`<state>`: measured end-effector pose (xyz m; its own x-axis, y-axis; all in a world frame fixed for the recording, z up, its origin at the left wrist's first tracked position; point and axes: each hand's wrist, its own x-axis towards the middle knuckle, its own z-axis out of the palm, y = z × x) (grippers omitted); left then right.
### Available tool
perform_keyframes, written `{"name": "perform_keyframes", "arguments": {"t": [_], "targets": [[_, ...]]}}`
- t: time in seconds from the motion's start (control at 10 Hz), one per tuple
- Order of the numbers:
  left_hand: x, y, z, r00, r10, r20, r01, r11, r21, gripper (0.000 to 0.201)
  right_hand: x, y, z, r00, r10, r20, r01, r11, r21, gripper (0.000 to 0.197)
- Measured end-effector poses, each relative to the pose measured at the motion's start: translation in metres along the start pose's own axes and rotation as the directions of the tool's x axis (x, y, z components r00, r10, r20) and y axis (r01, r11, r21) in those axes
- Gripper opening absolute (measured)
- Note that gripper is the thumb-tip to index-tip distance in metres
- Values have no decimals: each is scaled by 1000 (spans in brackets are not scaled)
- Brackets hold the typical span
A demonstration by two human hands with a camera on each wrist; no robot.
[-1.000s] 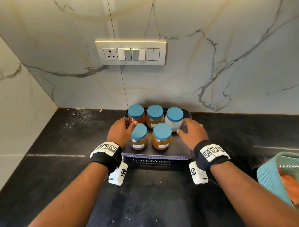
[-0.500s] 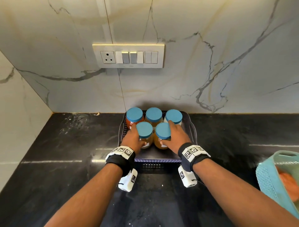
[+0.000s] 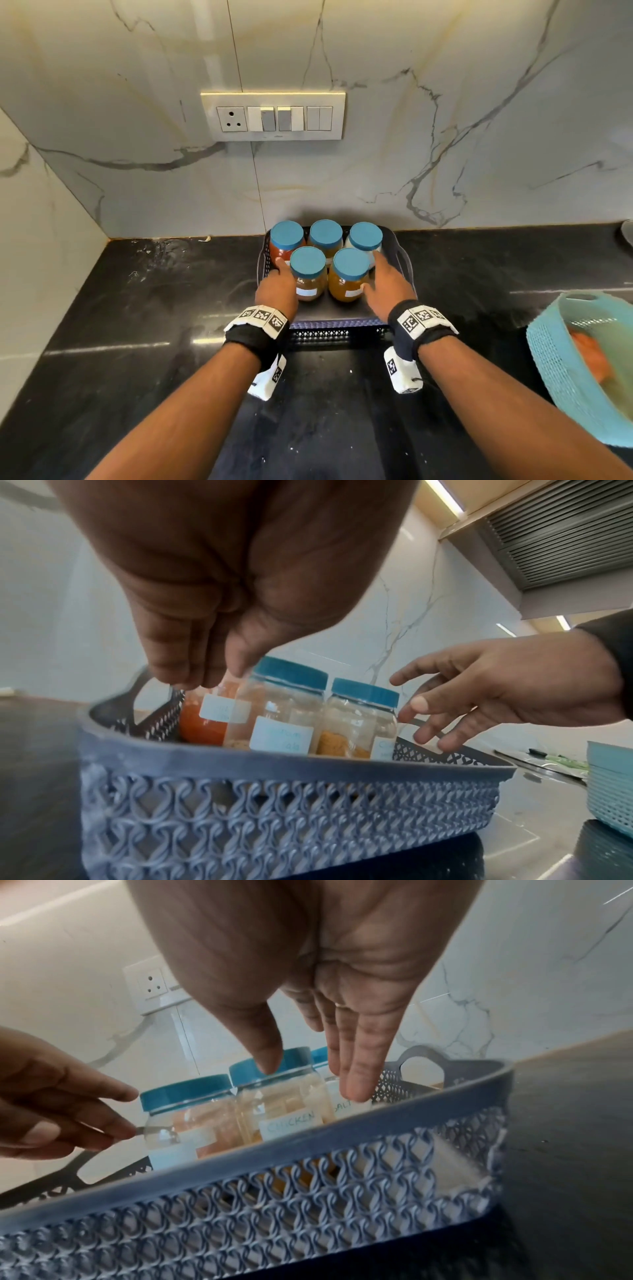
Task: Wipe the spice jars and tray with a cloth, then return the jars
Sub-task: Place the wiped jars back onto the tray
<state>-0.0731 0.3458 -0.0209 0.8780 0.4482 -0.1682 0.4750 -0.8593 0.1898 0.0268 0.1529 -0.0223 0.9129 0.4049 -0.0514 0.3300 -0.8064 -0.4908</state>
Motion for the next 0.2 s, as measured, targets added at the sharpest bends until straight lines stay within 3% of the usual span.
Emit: {"name": "perform_keyframes", "arguments": {"t": [0.2], "targets": [[-39,8,-15,993,-36,-113,25,995,-101,48,-23,15,-30,999,-31,-18,29,997,-76,36]]}}
